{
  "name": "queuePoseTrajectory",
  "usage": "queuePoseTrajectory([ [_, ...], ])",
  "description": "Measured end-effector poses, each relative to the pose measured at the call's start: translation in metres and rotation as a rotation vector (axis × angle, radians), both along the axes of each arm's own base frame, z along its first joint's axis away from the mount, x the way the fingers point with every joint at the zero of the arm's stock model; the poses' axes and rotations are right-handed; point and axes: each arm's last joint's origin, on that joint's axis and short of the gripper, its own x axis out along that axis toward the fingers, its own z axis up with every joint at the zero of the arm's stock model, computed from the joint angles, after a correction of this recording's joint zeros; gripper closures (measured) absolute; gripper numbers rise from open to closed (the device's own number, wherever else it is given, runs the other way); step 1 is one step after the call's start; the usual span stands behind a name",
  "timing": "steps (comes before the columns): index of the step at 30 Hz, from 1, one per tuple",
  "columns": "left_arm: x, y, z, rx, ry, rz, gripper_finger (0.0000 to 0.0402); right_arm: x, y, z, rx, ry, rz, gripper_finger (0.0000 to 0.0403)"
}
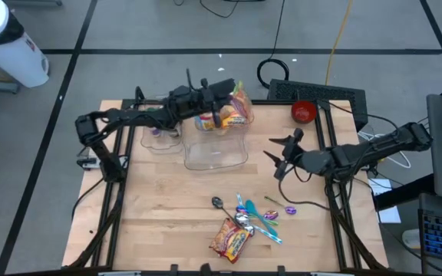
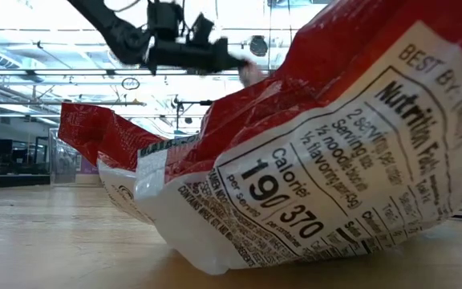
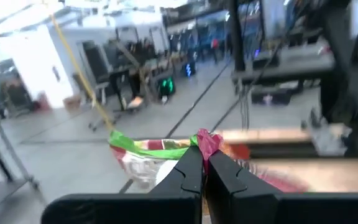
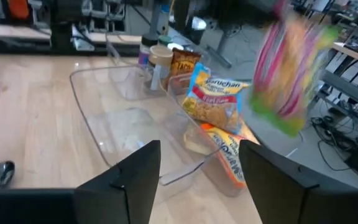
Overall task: Pick & Place Food Item
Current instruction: Put the green noodle pack into the top right transparent bin
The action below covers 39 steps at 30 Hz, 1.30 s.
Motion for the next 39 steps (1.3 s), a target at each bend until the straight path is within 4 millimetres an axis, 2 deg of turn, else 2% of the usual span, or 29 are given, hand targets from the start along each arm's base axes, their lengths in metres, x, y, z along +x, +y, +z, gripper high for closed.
queuePoseTrajectory([
  [10, 0.016, 0.016, -0.055, -0.019, 0.139, 0.169, 0.04, -0.001, -0.001, -0.005, -0.026, -0.058, 0.013, 0.0198],
  [14, 0.018, 0.017, -0.062, -0.029, 0.151, 0.181, 0.0399, -0.001, -0.001, -0.005, -0.025, -0.057, 0.012, 0.0201],
  [23, 0.017, 0.016, -0.08, -0.208, 0.252, 0.186, 0.0395, -0.001, -0.001, -0.005, -0.025, -0.057, 0.012, 0.0203],
  [27, 0.016, 0.015, -0.083, -0.298, 0.26, 0.197, 0.0384, -0.001, -0.001, -0.005, -0.027, -0.056, 0.012, 0.0205],
  [39, 0.014, 0.014, -0.093, -0.445, 0.308, 0.218, 0.0385, -0.001, -0.001, -0.005, -0.027, -0.055, 0.012, 0.0206],
])
